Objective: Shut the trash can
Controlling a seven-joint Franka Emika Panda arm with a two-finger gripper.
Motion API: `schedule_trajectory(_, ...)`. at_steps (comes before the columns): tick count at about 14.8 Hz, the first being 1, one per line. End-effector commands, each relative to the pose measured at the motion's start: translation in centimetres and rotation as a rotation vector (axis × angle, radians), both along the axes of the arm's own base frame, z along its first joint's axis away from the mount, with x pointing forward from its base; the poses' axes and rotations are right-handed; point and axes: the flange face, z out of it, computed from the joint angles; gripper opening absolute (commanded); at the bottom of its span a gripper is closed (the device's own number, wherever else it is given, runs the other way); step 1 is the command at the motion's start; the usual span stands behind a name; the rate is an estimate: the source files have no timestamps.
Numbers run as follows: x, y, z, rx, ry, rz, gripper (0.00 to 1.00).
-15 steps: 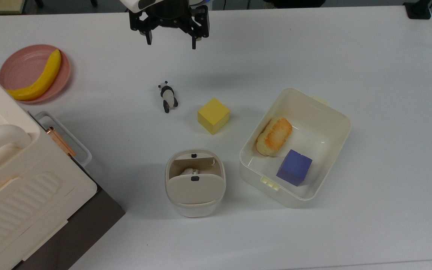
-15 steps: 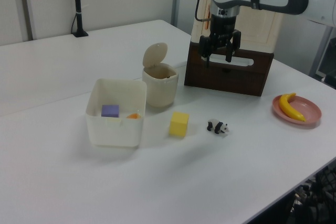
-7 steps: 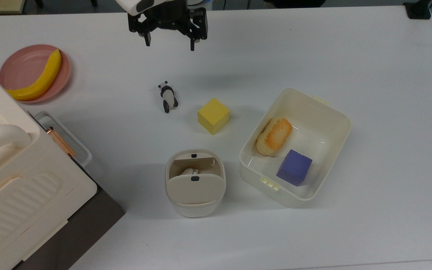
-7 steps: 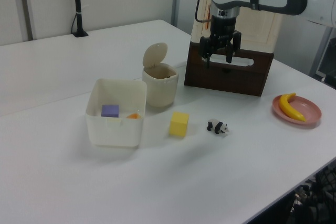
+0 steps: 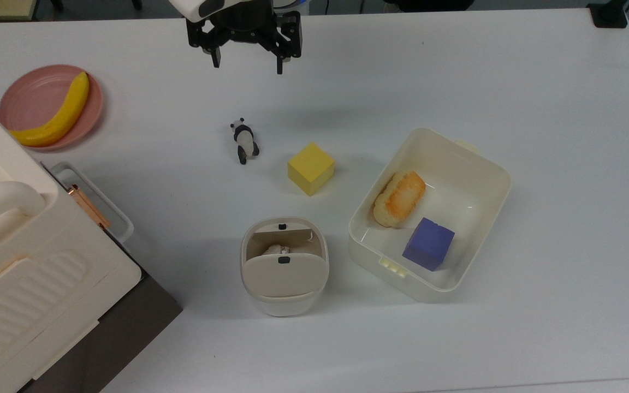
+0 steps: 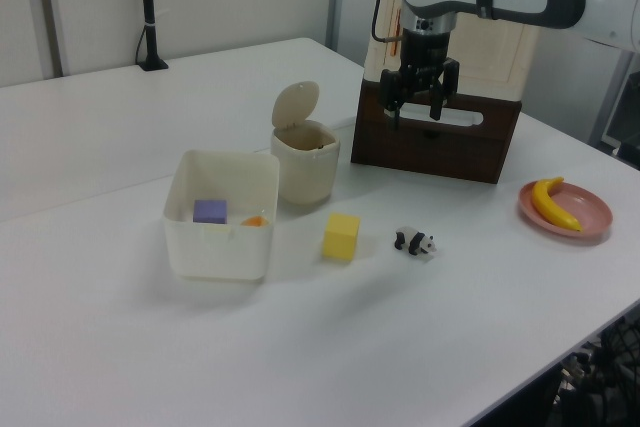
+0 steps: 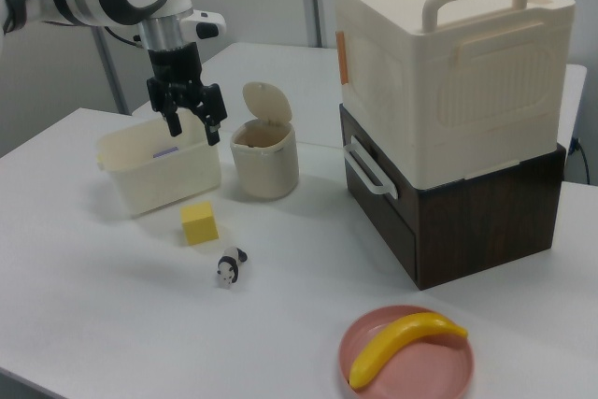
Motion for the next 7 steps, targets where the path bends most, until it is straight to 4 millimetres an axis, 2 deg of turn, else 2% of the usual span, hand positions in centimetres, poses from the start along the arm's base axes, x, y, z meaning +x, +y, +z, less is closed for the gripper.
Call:
schedule_trajectory(1,-0.1,0.35,0.34,0.023,-0.001,0.023,0.89)
schedule_trajectory(2,-0.1,0.35,0.34,0.023,-0.001,0.026,0.84)
schedule_trajectory(7,-0.05,0.15,0.37,0.066,-0.004,0.076,0.36)
